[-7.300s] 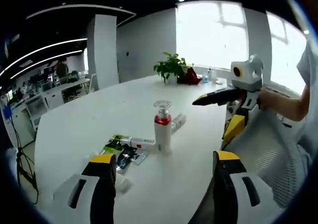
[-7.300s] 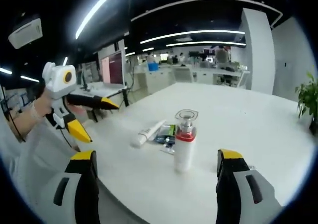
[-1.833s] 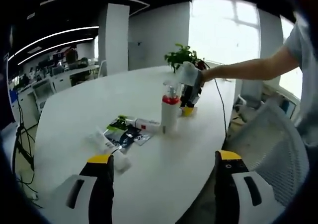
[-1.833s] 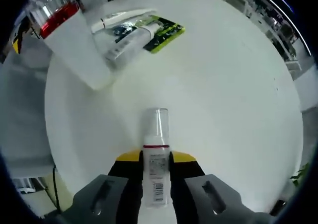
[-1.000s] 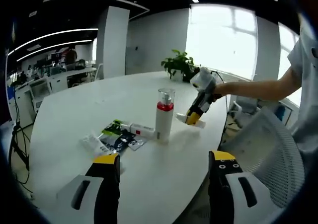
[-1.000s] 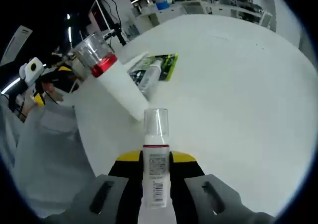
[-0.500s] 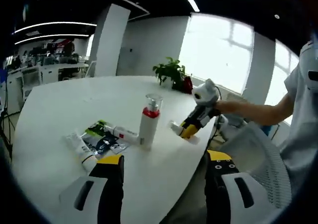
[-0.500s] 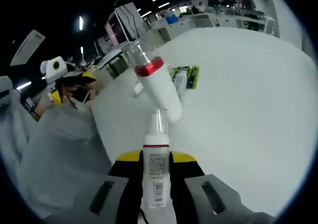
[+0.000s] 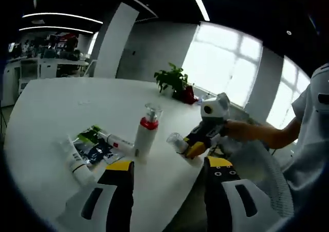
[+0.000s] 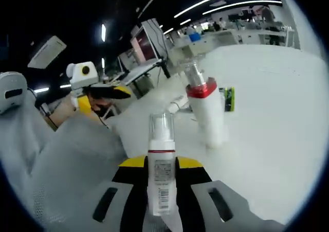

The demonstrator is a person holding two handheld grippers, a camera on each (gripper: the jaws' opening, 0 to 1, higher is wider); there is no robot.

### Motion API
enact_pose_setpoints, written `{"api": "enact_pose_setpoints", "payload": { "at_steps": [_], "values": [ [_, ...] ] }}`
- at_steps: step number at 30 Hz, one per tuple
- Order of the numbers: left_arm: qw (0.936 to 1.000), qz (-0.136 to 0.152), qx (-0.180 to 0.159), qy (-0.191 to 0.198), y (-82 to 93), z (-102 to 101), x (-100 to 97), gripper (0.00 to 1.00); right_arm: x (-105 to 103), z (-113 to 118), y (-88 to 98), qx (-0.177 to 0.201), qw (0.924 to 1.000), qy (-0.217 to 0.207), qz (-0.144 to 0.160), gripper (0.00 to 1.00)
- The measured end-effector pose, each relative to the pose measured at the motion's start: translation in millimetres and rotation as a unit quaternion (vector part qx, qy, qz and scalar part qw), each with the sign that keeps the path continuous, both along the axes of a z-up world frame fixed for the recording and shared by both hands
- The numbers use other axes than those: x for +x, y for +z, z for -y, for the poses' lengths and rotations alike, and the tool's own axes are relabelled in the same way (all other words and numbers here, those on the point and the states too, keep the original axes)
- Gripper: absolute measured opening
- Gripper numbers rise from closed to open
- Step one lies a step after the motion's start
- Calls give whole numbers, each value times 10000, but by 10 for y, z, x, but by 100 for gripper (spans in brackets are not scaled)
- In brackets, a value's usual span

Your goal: Arrange the skincare products in the storage area until every visible bottle or jar stands upright without overlapping.

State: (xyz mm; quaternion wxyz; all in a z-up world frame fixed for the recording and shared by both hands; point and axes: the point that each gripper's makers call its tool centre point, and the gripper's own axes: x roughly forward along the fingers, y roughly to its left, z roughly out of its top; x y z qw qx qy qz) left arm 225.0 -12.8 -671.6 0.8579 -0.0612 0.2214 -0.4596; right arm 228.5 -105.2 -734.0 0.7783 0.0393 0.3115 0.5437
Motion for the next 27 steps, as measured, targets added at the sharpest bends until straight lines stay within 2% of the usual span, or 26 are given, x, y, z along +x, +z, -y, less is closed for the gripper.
{"api": "enact_pose_setpoints", "payload": {
  "at_steps": [4, 8, 12, 15, 17, 21, 24, 27],
  "values": [
    [9998, 70, 77, -150, 29, 159, 84, 48, -26, -79, 95, 153, 9998, 67, 74, 19],
    [9994, -82, 33, -328, 32, 328, 171, 50, -53, -147, 178, 345, 9992, 141, 107, 19],
    [9982, -226, -306, -473, 126, 484, 235, 48, -75, -187, 226, 471, 9986, 189, 175, 19],
    [9974, -279, -324, -574, 123, 556, 308, 43, -75, -217, 287, 666, 9975, 177, 169, 19],
    [9969, -258, -282, -688, 125, 616, 326, 40, -83, -231, 321, 752, 9968, 214, 174, 19],
    [9936, -244, -410, -1025, 212, 780, 268, 41, -86, -235, 401, 920, 9953, 213, 209, 19],
    [9916, -237, -386, -1215, 207, 855, 277, 38, -74, -230, 463, 1079, 9938, 179, 214, 19],
    [9906, -299, -489, -1245, 198, 908, 324, 35, -65, -239, 540, 1319, 9909, 133, 213, 19]
  ]
}}
